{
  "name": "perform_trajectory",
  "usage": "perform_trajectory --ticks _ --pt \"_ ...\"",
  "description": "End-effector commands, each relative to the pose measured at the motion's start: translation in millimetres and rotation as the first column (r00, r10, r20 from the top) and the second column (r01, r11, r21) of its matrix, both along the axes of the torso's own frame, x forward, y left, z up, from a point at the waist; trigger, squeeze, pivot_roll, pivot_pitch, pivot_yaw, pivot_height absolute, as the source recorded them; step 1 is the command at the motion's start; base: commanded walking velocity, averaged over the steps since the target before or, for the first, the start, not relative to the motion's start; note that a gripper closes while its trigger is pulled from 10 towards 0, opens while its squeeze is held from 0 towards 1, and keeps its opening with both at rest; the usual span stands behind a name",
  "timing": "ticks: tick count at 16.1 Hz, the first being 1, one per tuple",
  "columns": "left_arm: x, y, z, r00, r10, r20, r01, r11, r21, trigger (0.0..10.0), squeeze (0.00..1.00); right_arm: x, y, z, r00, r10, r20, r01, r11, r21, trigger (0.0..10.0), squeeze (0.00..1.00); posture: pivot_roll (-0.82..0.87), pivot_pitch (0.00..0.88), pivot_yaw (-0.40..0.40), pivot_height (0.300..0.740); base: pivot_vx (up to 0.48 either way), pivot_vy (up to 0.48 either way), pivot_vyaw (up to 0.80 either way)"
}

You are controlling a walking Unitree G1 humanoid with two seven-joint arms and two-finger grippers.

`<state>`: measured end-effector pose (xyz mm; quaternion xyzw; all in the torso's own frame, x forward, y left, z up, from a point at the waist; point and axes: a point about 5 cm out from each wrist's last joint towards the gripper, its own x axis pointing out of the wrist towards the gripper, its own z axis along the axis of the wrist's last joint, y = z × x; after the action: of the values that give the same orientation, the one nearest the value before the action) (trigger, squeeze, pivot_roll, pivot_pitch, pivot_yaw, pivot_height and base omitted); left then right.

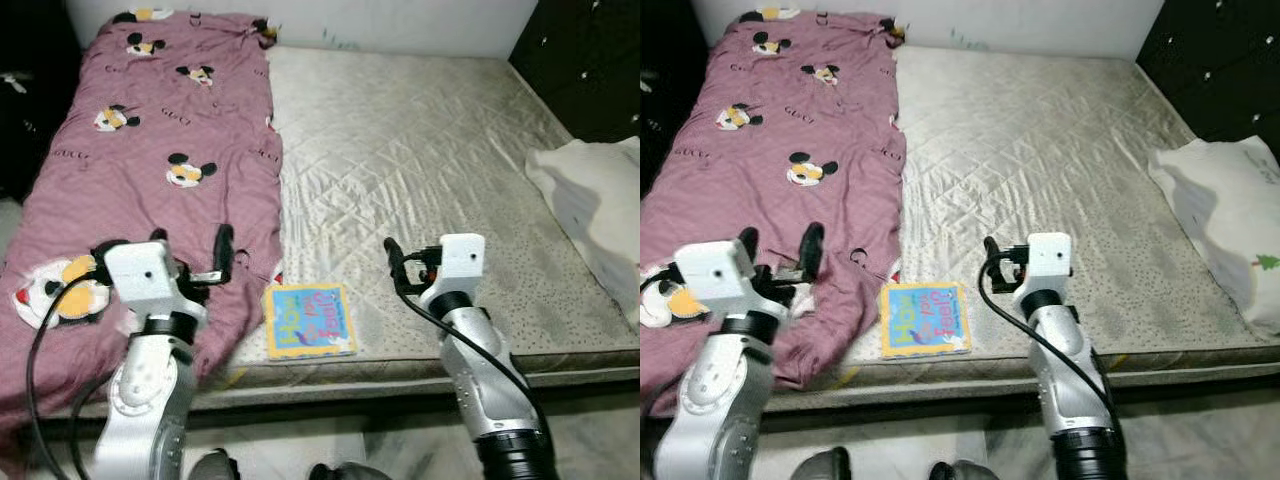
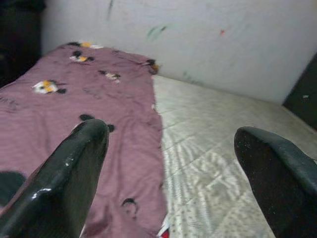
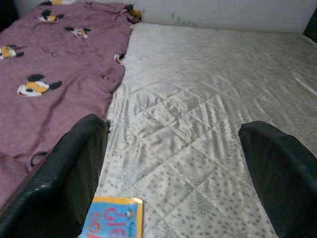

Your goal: Clean up the room

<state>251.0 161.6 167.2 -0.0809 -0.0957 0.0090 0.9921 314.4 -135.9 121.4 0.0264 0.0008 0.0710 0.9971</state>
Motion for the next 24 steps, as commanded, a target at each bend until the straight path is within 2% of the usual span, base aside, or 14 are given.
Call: perform_trajectory --ticks 1,11,14,17,22,24 --pt "-0.7 1.8 -3.2 1.0 0.011 -0.017 -0.011 1.0 0.001 10.0 0.0 -0.7 -2.0 -0.2 1.0 -0.01 0.001 0.01 1.0 0.002 10.0 0.0 0.06 0.191 -0.132 0.74 0.0 0.0 0.0" --pt "-4.3 4.6 -6.2 0.999 0.026 -0.032 -0.026 1.0 -0.004 10.0 0.0 -3.3 -0.4 -0.5 1.0 -0.002 -0.004 0.003 0.999 0.036 10.0 0.0 0.06 0.216 -0.133 0.736 0.0 0.0 0.0" --pt "-4.3 3.6 -6.3 0.999 0.03 -0.035 -0.031 0.999 -0.013 10.0 0.0 -3.0 0.1 0.0 1.0 0.004 -0.006 -0.004 0.999 0.042 10.0 0.0 0.06 0.225 -0.134 0.697 0.0 0.0 0.0" --pt "-1.9 9.6 -10.2 0.991 0.116 -0.072 -0.115 0.993 0.015 10.0 0.0 -3.6 1.3 0.3 1.0 0.016 -0.002 -0.016 0.999 0.034 10.0 0.0 0.06 0.227 -0.132 0.662 0.0 0.0 0.0" --pt "-0.7 9.5 -9.6 0.99 0.12 -0.07 -0.12 0.993 0.001 10.0 0.0 -4.2 2.2 -0.7 1.0 0.031 -0.004 -0.031 0.999 0.031 10.0 0.0 0.06 0.221 -0.133 0.602 0.0 0.0 0.0" --pt "-0.4 9.8 -9.5 0.989 0.133 -0.071 -0.133 0.991 0.001 10.0 0.0 -4.4 3.5 0.0 0.999 0.049 0.0 -0.049 0.998 0.025 10.0 0.0 0.06 0.218 -0.133 0.597 0.0 0.0 0.0"
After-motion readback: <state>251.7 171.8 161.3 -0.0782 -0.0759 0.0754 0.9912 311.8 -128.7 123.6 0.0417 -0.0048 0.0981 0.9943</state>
